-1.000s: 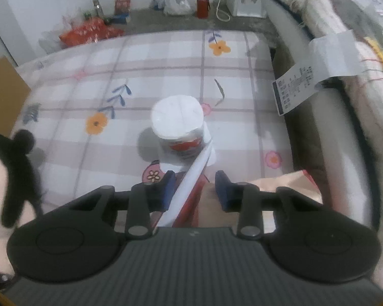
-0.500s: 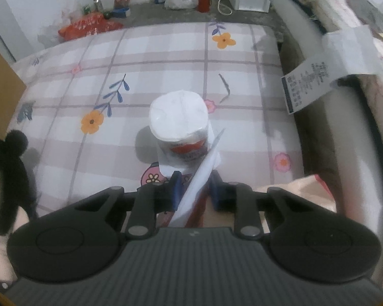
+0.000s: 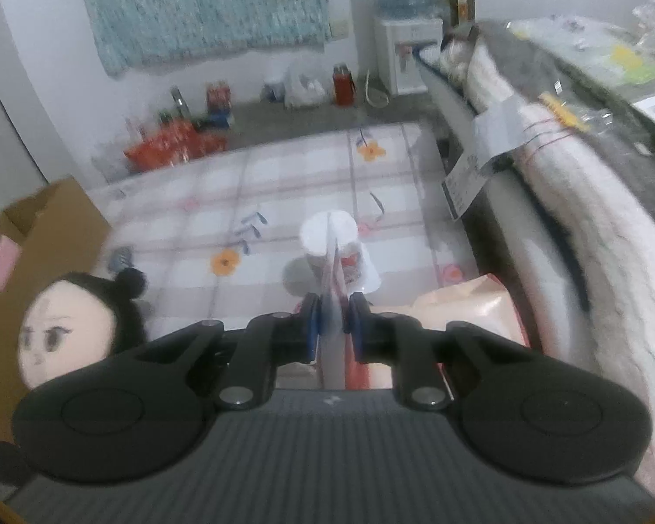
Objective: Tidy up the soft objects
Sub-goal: 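Lift the towel with the left gripper while the right gripper grasps the toothpaste tube, then carry the towel and toothpaste tube into the cardboard box and open both grippers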
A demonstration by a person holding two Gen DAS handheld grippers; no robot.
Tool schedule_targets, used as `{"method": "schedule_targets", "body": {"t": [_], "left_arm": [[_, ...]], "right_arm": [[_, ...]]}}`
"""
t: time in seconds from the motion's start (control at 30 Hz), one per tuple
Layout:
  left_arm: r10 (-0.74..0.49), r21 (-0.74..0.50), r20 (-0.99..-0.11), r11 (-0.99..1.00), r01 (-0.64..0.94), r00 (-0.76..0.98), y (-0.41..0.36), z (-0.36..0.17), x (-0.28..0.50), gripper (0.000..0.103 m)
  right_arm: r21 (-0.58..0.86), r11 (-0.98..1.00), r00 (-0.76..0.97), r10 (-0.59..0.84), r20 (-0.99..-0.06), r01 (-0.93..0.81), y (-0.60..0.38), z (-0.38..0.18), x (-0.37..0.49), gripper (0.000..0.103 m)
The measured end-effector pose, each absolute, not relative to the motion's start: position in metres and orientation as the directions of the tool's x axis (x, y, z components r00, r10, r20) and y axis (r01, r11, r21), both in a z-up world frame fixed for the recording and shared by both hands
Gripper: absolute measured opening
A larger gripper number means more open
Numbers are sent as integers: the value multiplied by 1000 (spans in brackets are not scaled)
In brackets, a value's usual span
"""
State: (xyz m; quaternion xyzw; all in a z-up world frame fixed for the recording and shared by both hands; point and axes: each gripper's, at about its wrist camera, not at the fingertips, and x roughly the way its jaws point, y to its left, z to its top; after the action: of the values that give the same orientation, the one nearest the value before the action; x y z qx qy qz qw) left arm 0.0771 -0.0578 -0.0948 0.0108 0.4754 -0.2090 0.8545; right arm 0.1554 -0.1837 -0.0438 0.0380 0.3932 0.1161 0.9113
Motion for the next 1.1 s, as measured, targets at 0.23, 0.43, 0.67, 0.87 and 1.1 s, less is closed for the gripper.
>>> {"method": "schedule_targets", "body": {"t": [0.23, 0.43, 0.67, 0.87, 1.1], "left_arm": [[-384, -204, -763, 906, 370, 520, -52, -69, 57, 18], [-404, -220, -705, 906, 362, 583, -38, -33, 30, 18], [-360, -222, -600, 933, 284, 715, 14, 25, -11, 18], [-191, -184, -525, 977, 108, 830, 90, 70, -46, 18], [37, -130, -539, 983, -127, 842, 174, 83, -63, 18]], "right_arm": [[189, 964, 716, 265, -646, -186, -191, -7, 106, 13], [173, 954, 749, 298, -592, -243, -181, 38, 64, 13], [181, 902, 745, 427, -513, -392, -136, 98, 31, 13], [252, 796, 659, 599, -455, -550, -67, 131, 29, 13], [338, 660, 497, 738, -456, -671, 40, 137, 46, 13]]}}
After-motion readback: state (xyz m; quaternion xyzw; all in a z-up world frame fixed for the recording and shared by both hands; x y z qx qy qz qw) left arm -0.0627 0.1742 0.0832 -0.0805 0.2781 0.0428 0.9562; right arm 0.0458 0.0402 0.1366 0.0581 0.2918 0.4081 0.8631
